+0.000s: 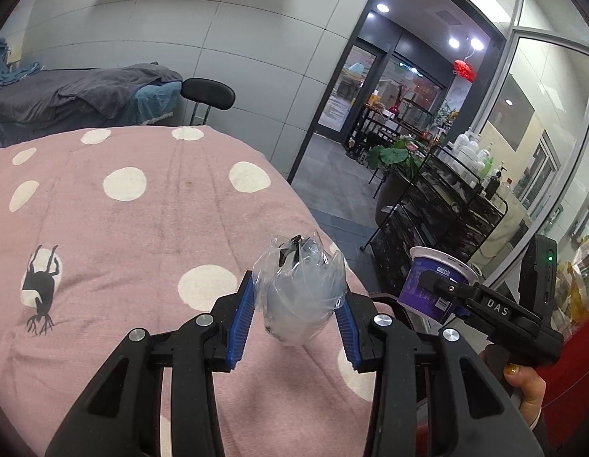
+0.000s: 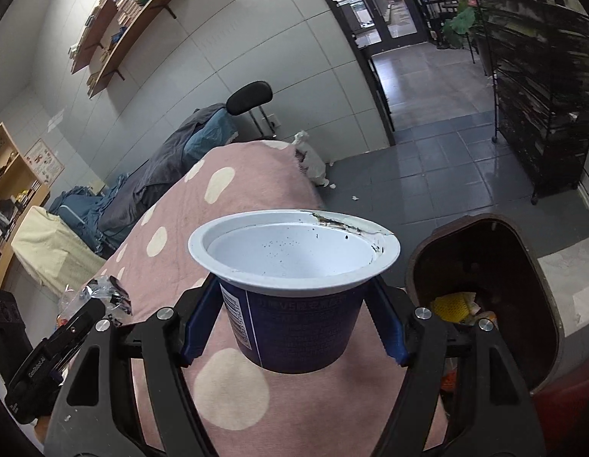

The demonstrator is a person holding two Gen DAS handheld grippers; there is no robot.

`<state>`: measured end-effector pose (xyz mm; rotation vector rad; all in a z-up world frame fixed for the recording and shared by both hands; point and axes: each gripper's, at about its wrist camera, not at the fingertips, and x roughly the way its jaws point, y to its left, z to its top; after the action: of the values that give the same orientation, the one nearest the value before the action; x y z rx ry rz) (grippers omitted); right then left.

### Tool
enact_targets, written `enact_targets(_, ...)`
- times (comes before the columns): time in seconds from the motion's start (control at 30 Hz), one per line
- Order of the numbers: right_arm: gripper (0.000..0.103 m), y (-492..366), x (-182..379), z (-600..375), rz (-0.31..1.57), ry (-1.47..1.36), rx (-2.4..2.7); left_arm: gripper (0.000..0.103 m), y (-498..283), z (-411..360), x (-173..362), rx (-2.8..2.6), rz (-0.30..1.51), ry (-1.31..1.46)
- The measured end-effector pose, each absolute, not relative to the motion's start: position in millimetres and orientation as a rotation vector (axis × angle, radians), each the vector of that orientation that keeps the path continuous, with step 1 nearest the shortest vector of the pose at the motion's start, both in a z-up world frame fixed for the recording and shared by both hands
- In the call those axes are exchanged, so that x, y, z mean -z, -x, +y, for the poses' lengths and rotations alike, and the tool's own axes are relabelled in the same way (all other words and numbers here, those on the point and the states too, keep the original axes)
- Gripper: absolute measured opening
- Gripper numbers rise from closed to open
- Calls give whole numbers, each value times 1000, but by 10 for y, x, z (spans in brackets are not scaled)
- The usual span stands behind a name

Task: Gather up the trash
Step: 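Carry the yogurt cup and plastic bag to the black bin, then open the right tool to drop the cup while the left tool releases the bag into the bin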

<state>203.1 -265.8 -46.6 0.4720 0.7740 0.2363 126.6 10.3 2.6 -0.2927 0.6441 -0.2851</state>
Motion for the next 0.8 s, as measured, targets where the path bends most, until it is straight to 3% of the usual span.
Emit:
enact_targets(0.33, 71, -2071, 1092, -3457, 892, -512, 23, 40, -1326, -411, -6, 413, 669, 243)
enact_targets(0.8, 71, -2306, 2142, -3865, 1096, -535, 197, 40, -1305, -887, 18, 510, 684, 150)
